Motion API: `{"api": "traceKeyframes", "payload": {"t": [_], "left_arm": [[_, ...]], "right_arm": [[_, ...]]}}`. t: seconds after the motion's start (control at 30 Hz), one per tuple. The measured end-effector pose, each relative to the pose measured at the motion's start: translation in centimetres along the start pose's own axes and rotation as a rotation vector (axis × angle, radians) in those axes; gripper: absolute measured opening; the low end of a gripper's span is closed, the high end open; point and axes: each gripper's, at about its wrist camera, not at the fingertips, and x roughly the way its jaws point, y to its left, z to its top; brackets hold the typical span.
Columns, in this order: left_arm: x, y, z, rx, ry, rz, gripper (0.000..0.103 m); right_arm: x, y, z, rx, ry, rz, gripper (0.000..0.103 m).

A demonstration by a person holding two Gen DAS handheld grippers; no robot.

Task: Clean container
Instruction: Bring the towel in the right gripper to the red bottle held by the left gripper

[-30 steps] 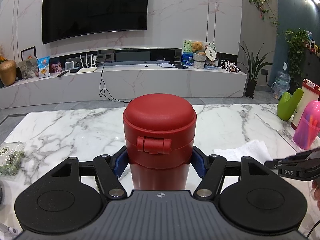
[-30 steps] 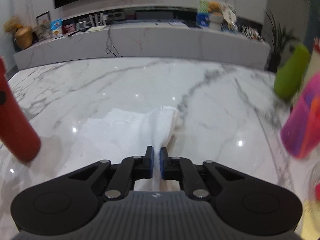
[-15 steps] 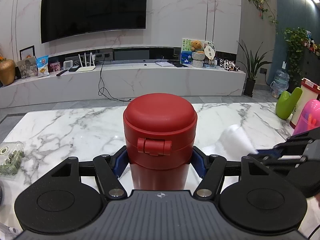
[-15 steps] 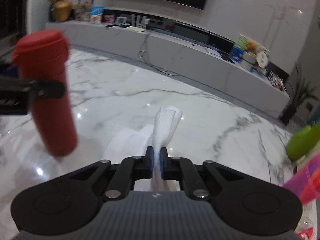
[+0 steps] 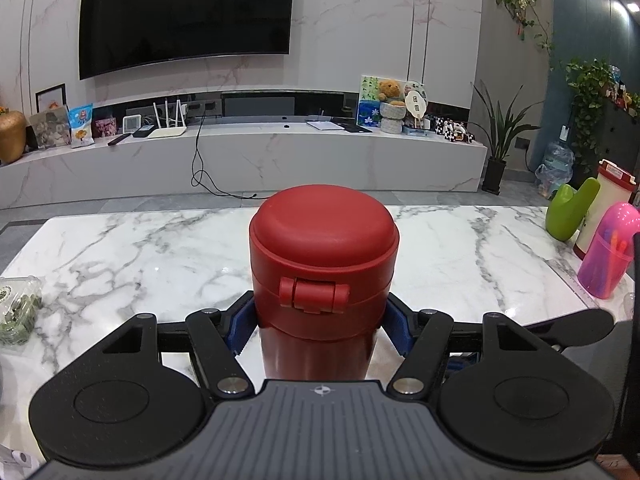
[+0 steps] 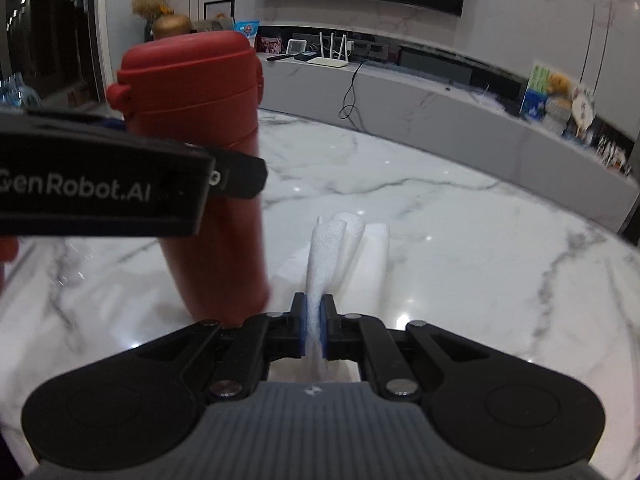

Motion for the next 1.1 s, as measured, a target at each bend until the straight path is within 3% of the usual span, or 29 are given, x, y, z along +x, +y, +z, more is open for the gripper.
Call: {"api": "traceKeyframes", "payload": {"t": [0.17, 0.47, 0.6, 0.83, 1.1], "left_arm": [[0.1, 0.2, 0.0, -0.01, 0.007, -0.009, 0.064], [0.2, 0.4, 0.0, -0.021, 0.015, -0.019, 0.064], [0.2, 0.6, 0.1, -0.031, 0.018, -0.024, 0.064], [0.1, 0.6, 0.1, -0.033, 0.021, -0.026, 0.064], [0.1, 0.3, 0.2, -0.031, 0.027, -0.024, 0.064]], "right_arm": [[1.0, -0.2, -0.5, 0.08, 0.004, 0.05, 0.008], [2.4, -0.3, -0.8, 0.093, 0.036, 0.112, 0.015], [1.4, -0.6, -0.8, 0.066, 0.04, 0.163, 0.052], [-2.2, -2.7, -0.8, 0.057, -0.038, 0.12, 0.05], [-0.3, -3.3, -0.5, 0.075, -0.019, 0.018, 0.039]]}}
